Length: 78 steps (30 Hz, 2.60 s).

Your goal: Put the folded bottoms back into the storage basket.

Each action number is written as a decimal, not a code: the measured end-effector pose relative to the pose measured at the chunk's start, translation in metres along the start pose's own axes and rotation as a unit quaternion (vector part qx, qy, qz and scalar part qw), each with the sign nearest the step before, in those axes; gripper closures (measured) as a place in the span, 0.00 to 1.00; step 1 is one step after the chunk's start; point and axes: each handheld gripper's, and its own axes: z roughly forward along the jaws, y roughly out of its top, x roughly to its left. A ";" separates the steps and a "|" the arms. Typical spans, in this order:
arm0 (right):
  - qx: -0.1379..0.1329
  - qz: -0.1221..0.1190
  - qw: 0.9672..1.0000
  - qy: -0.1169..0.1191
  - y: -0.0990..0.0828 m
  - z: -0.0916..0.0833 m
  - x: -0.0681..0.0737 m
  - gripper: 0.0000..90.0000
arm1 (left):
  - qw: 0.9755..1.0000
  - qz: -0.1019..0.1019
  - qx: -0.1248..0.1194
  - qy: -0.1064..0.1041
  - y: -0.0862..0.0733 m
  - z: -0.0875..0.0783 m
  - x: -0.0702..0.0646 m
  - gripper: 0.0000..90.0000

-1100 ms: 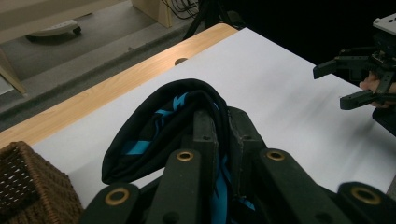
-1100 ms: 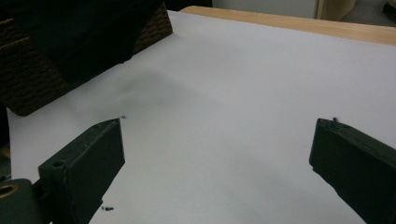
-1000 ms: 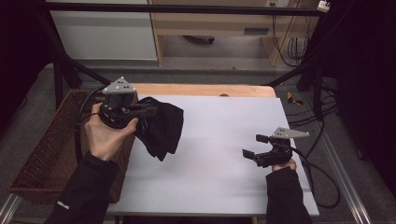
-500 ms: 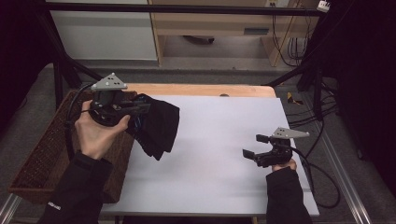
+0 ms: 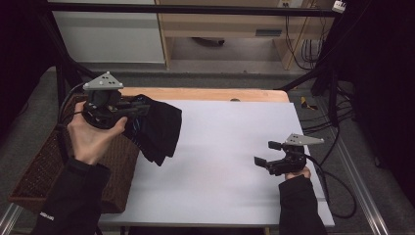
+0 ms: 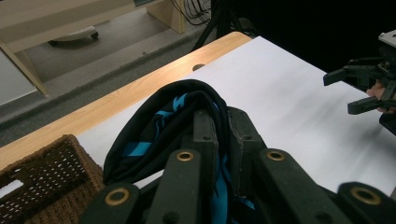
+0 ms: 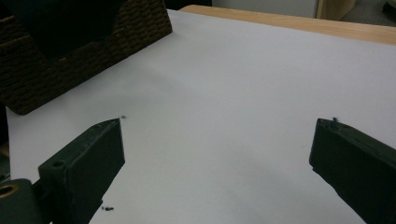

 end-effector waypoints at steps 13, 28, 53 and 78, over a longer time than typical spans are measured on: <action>0.000 0.000 1.000 -0.001 0.000 0.000 0.000 0.04 | 1.000 -0.007 -0.007 0.007 0.004 -0.015 0.010 0.93; 0.001 0.002 1.000 0.000 0.000 0.001 0.000 0.04 | 0.999 -0.017 -0.017 0.022 0.005 -0.036 0.027 0.93; 0.000 0.001 1.000 0.000 0.000 0.000 0.000 0.04 | 0.996 -0.049 -0.026 0.066 -0.013 -0.074 0.068 0.93; 0.003 0.001 1.000 0.000 0.000 0.001 0.000 0.04 | 0.994 -0.071 0.006 0.083 -0.051 -0.070 0.098 0.93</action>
